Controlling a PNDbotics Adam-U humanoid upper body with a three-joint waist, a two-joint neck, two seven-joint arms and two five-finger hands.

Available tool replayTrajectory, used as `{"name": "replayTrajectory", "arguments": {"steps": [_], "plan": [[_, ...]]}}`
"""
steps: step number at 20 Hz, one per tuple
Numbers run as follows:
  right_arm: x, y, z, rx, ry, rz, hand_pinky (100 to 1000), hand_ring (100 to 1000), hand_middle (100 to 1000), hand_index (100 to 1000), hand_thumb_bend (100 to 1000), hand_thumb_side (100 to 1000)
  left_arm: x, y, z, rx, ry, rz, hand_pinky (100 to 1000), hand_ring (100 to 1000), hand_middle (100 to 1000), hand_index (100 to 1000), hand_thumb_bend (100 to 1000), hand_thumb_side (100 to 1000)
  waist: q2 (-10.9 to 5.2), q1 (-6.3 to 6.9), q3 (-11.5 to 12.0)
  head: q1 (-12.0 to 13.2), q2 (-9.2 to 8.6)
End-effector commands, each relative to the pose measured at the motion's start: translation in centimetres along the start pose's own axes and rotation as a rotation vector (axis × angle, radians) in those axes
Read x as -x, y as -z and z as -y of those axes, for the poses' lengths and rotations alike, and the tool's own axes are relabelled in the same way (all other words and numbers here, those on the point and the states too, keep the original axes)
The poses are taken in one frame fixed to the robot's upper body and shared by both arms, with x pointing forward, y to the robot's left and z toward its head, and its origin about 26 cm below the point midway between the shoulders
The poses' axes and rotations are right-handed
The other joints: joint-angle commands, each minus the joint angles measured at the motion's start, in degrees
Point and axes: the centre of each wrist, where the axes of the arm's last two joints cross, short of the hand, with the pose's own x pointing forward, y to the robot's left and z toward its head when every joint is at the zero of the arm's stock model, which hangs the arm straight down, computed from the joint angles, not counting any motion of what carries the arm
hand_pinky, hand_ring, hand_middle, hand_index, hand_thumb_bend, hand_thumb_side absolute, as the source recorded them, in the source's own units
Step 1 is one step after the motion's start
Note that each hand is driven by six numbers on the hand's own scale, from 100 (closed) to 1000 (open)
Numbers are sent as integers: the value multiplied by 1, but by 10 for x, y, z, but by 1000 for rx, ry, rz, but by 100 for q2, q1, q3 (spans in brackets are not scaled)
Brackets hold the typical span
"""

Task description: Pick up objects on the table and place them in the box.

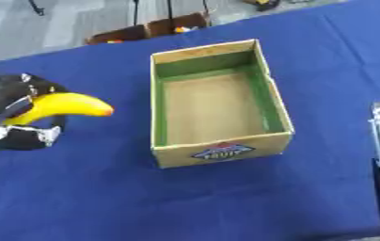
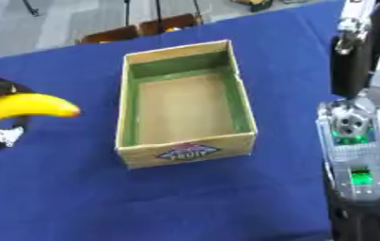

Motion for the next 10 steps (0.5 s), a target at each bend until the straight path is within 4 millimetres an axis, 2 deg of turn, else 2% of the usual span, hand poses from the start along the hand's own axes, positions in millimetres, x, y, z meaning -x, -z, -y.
{"name": "replayTrajectory", "arguments": {"steps": [1,10], "plan": [[-3,6,3,6,1,28,770,850,602,884,100,894,5,-5,-24,-58,14,-11,206,427,556,686,100,333,-133,-18,-4,0,-47],[-4,6,2,-1,10,27,771,851,601,884,100,894,-13,14,-50,-122,-6,58,183,412,548,681,100,328,-134,19,-79,65,-84]]}}
